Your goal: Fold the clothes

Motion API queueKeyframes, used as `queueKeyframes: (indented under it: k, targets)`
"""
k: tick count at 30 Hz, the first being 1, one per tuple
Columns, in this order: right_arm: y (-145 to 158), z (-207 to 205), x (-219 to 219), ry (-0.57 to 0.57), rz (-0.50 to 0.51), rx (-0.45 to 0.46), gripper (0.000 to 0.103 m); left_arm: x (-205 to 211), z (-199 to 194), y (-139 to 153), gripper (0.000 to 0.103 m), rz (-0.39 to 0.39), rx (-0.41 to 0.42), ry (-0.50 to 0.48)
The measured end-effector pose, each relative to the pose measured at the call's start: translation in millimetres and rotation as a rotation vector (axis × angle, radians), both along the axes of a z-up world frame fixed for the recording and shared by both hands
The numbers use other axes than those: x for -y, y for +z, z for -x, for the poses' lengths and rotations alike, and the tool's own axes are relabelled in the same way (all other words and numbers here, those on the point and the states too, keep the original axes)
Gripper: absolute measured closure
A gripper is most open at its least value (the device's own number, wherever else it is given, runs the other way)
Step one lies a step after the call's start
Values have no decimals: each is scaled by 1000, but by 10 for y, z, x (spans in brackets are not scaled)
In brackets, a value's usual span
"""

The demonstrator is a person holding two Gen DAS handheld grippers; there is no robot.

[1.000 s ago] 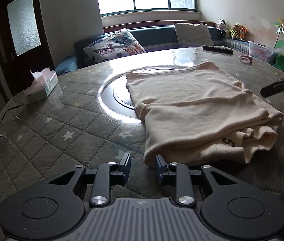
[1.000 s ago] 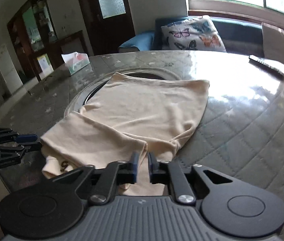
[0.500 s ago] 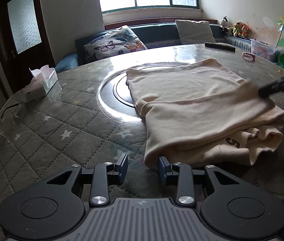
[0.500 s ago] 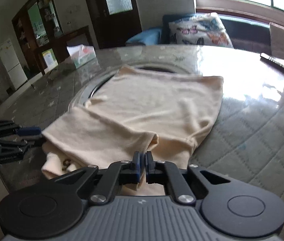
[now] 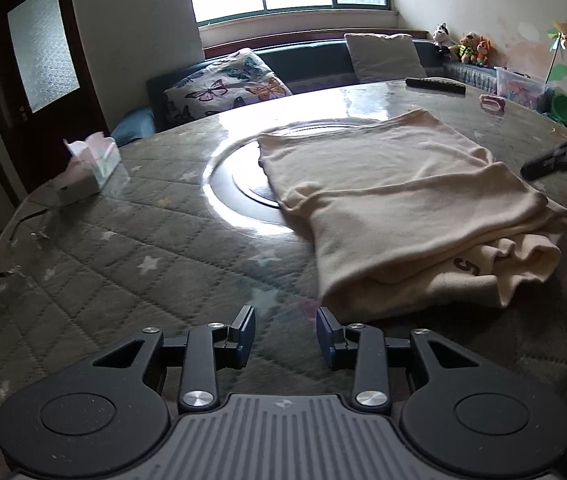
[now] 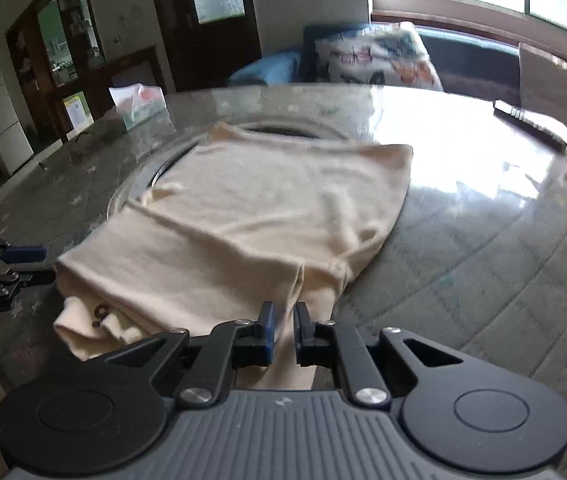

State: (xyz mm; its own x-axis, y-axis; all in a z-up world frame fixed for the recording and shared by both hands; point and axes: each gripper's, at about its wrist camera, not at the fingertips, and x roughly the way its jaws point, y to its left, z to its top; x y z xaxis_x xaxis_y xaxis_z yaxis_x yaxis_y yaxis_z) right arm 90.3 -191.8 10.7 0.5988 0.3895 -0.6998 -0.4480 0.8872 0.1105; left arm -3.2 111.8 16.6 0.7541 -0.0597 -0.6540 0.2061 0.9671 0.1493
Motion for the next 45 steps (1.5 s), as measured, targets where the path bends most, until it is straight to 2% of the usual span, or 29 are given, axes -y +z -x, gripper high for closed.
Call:
queueKeyframes:
  k: [5,9,15,19,22,28,30,33,40,45]
  targets:
    - [131,-12,-45,37,1,63,92,-28,-134,200,71,47,40,-2]
    - [62,-96,-167,77,-16,58,92,169,-386,218,77,86,50,-60]
    - [-87,-225,-287,102,-26,32,92,444,-820,61,84,119,17,-135]
    - [-182,-289,-253,82,-20,14,92,450,-998,-128,87,127,-16,-131]
    - [-206,-291,-179,83,-29,1,93,380,-1003,-126,87,156,-12,-121]
    - [-113,-254,-193,97,-20,30,92,412,-979,-18,87,147,26,-131]
    - [-99,-261,-243,110,-32,38,91,456,-996,-76,86,126,13,-141]
    - [-151,-272,-345,151,-20,24,82,506,-940,-133,85,82,16,-148]
    - [-118,-89,-473,226,2,34,79,677,-608,-20,84,52,81,-241]
    - [-162,22,-598,277,12,43,79,778,-453,-125,78,2,67,-285]
